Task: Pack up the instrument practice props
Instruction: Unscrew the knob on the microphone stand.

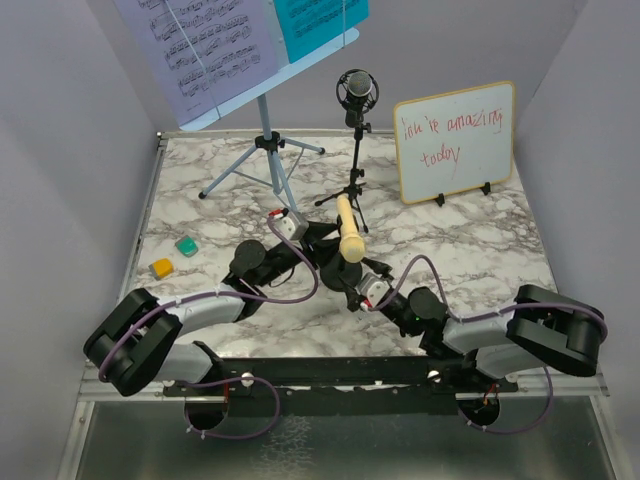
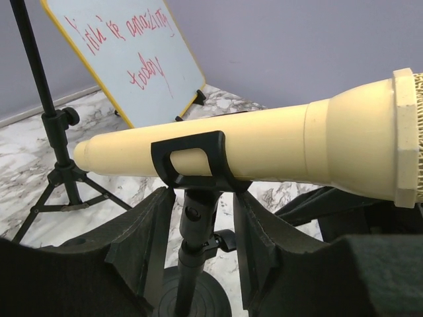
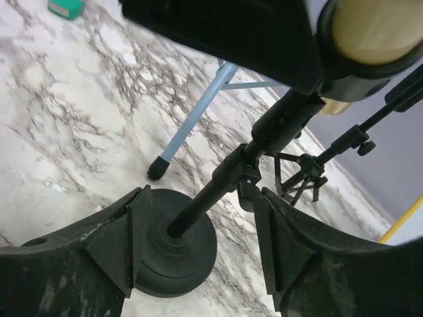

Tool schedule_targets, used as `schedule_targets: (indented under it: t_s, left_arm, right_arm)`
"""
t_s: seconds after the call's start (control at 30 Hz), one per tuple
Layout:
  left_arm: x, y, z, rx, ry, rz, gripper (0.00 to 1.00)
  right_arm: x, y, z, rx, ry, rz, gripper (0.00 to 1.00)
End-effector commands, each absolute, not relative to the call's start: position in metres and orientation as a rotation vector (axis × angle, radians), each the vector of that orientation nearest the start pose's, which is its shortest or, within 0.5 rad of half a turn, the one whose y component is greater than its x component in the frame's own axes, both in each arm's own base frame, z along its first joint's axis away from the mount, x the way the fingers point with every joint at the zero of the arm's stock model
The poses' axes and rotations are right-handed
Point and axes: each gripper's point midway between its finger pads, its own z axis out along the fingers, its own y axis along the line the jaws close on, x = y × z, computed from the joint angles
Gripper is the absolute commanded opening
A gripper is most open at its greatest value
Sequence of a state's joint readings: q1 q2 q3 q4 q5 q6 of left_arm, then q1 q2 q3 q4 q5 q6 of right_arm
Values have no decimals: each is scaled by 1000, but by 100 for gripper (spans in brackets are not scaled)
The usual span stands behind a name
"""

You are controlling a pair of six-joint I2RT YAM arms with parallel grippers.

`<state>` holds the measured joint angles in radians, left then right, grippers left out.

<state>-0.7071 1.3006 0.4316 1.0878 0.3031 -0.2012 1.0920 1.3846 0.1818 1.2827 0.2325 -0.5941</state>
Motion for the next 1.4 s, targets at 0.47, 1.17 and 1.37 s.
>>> schedule_targets:
  t_s: [0.47, 1.17, 1.37]
  left_arm:
    - [254, -311, 227, 636, 1277, -1029, 49]
    - [250, -307, 224, 638, 1279, -1024, 48]
    - [249, -308, 221, 645, 1286, -1030, 47]
  right_arm:
    - [228, 237, 183, -121, 1500, 875, 84]
    - [254, 260, 170, 135, 1624, 1294, 68]
    - [258, 265, 171, 133, 1618, 1334, 63]
